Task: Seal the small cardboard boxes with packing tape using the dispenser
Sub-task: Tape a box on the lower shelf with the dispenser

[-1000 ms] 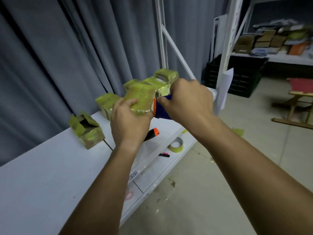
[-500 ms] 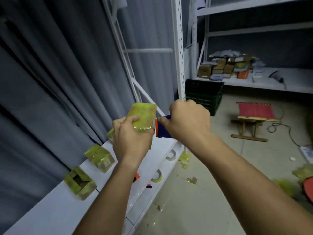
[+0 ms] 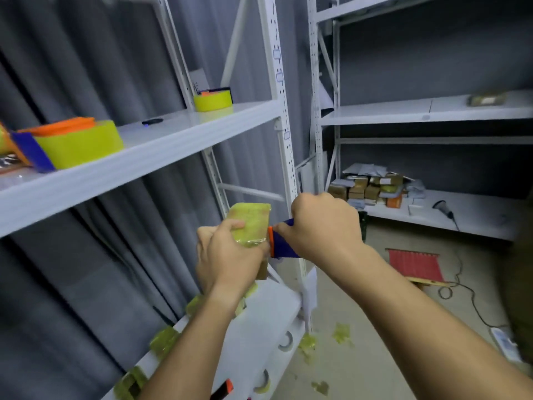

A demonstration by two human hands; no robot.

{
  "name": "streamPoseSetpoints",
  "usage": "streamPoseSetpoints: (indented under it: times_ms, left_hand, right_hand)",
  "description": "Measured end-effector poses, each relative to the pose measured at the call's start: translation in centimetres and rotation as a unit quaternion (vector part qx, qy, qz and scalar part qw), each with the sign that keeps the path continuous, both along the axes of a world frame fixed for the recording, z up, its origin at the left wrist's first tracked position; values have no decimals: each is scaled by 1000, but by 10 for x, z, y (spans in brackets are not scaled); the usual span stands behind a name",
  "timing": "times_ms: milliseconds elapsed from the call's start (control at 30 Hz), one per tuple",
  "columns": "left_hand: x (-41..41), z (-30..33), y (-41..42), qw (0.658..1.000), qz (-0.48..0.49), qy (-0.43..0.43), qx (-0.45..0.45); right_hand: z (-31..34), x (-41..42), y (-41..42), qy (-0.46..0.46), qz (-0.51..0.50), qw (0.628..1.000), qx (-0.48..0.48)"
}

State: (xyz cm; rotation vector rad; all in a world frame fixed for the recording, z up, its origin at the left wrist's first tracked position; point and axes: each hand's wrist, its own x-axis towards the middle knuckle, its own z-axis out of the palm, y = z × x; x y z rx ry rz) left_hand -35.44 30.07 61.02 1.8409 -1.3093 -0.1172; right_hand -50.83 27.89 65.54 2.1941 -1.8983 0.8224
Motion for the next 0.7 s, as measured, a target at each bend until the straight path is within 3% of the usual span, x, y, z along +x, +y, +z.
streamPoseSetpoints:
  times_ms: [300,700]
  left_hand:
    - [-12,59,-15,999,33,40,-9]
    - [33,-19,-92,987,94,117,48]
  right_hand:
    - [64,-10,-15,11,32,999,-23]
    - [-9,51,-101,20,80,996,38]
